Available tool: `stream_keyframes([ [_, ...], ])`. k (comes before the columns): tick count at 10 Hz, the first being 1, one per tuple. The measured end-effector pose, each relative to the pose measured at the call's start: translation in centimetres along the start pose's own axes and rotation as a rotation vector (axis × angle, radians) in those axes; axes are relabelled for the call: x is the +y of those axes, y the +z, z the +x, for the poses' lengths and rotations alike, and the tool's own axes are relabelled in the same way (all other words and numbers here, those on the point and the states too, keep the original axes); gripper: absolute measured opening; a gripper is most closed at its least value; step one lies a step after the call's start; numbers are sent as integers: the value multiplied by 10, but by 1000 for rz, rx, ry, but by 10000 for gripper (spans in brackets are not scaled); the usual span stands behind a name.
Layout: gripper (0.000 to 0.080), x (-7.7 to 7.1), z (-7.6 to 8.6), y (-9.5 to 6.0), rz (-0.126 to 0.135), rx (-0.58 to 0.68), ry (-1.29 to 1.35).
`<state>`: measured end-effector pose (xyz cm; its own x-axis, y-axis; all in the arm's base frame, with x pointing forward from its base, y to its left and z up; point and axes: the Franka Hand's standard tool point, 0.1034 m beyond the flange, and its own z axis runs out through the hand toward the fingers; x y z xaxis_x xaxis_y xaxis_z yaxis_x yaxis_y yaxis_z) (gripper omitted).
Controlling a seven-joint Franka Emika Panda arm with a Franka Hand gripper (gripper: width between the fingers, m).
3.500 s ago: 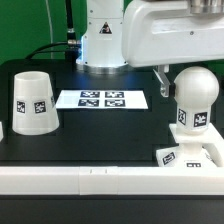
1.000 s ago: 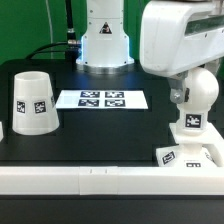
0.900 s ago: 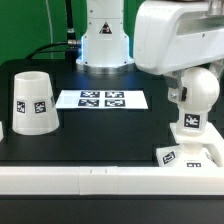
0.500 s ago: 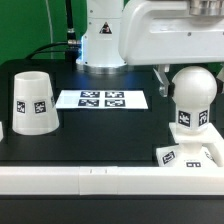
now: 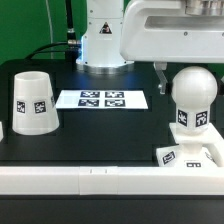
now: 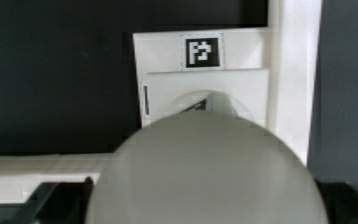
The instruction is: Assemble lamp
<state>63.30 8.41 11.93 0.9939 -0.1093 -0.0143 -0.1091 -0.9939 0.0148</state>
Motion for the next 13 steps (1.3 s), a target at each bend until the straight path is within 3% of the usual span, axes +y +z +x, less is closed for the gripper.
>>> stream_keyframes([
  [2, 579, -2, -6, 2, 4, -6, 273],
  [3, 579, -3, -8, 4, 25, -20, 408],
  [5, 579, -6, -10, 4, 34, -45, 649],
  [6, 579, -7, -8, 5, 60, -55, 758],
  [9, 579, -9, -8, 5, 80, -89, 1009],
  [10, 579, -10, -8, 5, 80, -89, 1017],
  [11, 674, -10, -8, 5, 80, -85, 946],
  [13, 692, -13, -9, 5, 78, -75, 825],
])
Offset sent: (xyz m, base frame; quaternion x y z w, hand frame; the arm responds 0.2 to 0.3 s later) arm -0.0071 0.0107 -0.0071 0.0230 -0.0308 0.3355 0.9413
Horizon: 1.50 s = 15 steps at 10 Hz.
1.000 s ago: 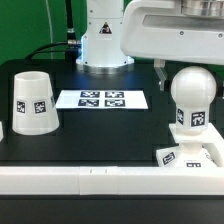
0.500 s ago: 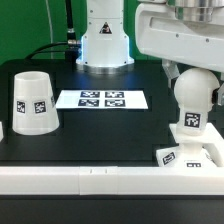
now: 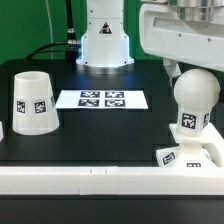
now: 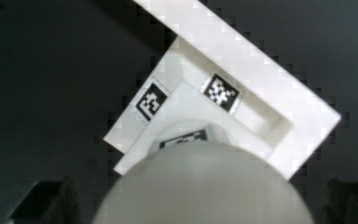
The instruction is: Assemble lamp
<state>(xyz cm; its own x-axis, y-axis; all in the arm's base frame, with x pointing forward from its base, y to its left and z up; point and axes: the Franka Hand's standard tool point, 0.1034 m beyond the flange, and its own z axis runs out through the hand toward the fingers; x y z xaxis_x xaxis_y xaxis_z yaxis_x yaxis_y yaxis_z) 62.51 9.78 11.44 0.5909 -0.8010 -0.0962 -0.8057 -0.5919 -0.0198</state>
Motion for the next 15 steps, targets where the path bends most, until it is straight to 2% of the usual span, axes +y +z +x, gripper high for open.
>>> stream_keyframes([
  [1, 692, -1, -5, 0, -19, 7, -101],
  [3, 699, -3, -2, 0, -9, 20, -370],
  [8, 699, -3, -2, 0, -14, 20, -671],
  [10, 699, -2, 3, -2, -47, 47, -922],
  [13, 699, -3, 6, -4, -56, 53, -1247],
  [15, 699, -4, 6, -4, -72, 54, -1423],
])
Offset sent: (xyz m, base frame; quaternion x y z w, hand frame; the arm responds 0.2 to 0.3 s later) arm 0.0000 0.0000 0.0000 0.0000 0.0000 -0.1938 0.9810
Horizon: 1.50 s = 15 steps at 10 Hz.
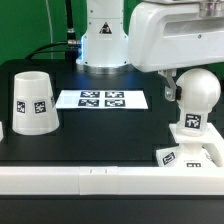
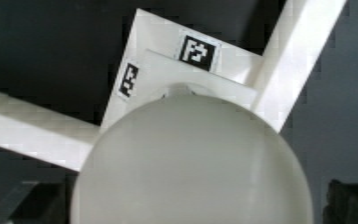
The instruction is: Assemble lamp
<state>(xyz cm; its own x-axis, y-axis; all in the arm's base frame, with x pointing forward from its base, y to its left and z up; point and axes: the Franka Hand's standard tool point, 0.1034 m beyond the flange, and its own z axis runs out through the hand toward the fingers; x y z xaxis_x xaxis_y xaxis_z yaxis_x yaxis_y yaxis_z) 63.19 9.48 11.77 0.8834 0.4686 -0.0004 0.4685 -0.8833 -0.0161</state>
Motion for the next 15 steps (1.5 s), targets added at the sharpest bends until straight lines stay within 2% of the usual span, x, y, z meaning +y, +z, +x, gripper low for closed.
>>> stream_keyframes([
  [6, 699, 1, -1, 0, -8, -6, -366],
  [11, 699, 5, 2, 0, -51, -15, -787],
  [15, 699, 7, 0, 1, -59, -29, -936],
])
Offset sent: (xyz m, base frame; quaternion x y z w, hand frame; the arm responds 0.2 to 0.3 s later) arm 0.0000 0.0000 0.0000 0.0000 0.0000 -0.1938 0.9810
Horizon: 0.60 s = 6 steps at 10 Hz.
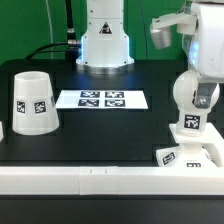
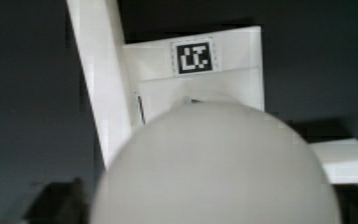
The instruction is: Assemble lamp
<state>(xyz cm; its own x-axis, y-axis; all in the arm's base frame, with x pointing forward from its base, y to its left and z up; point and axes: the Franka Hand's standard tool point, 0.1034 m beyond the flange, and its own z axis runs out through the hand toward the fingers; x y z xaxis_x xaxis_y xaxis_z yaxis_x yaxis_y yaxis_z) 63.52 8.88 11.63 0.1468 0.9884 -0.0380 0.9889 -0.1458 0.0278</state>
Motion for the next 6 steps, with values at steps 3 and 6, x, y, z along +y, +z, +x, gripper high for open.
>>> stream_keyframes([
  [3, 577, 0, 0, 0, 0, 0, 21],
  [6, 577, 0, 0, 0, 3, 2, 180],
])
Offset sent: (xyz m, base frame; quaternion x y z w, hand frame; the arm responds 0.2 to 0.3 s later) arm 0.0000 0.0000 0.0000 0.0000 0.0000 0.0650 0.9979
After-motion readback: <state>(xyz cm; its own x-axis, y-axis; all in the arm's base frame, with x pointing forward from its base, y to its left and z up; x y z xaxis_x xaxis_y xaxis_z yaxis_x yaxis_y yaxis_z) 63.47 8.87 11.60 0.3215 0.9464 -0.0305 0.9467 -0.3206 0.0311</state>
